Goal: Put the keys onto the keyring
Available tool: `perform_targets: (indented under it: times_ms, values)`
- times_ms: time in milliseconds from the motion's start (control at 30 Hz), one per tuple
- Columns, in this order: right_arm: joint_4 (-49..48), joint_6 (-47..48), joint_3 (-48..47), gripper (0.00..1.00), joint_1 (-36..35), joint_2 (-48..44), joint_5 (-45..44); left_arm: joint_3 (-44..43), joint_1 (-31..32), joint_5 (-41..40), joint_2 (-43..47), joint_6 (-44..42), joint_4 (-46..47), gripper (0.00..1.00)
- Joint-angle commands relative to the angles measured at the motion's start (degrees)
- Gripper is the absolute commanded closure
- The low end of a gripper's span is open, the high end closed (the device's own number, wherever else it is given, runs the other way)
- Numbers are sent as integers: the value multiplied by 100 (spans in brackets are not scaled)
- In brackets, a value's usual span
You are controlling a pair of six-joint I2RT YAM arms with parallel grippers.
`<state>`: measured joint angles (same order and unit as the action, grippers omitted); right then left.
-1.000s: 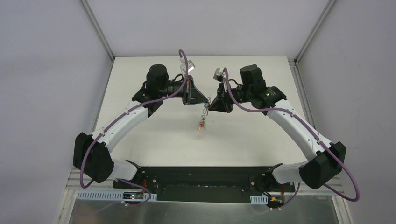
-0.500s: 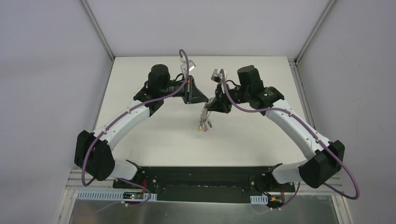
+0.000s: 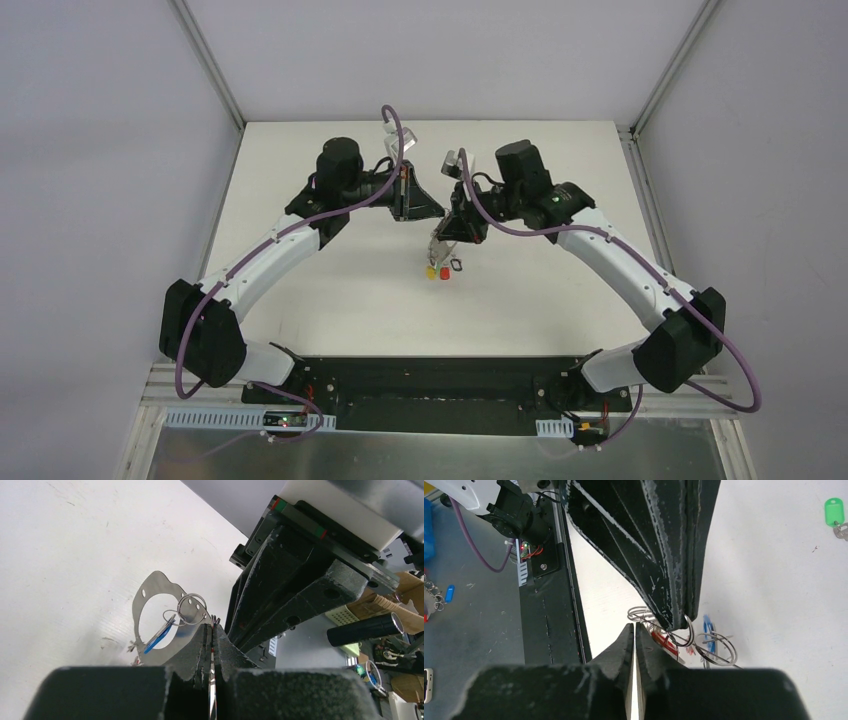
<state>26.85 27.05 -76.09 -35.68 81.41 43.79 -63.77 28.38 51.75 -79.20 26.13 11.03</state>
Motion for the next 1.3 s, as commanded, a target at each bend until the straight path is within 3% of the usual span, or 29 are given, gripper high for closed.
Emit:
perform_targets:
  times_ms: [0, 400, 667, 1033, 1267]
  values:
    - [-20, 1, -196, 94, 50, -183, 45, -12, -63, 55, 250, -189, 154, 100]
    - [-112, -114, 66, 73, 828, -894, 760, -214, -197, 438, 238, -35, 301, 100]
    - [-581, -624, 62, 57, 855, -635, 944, -159, -201, 858, 199, 55, 391, 100]
    - [-805, -983, -150, 57, 742, -97, 1198, -81, -150, 931, 205, -6, 356, 100]
    - [-805, -1017, -200, 65, 706, -7, 1366, -83, -123, 925, 177, -138, 216, 100]
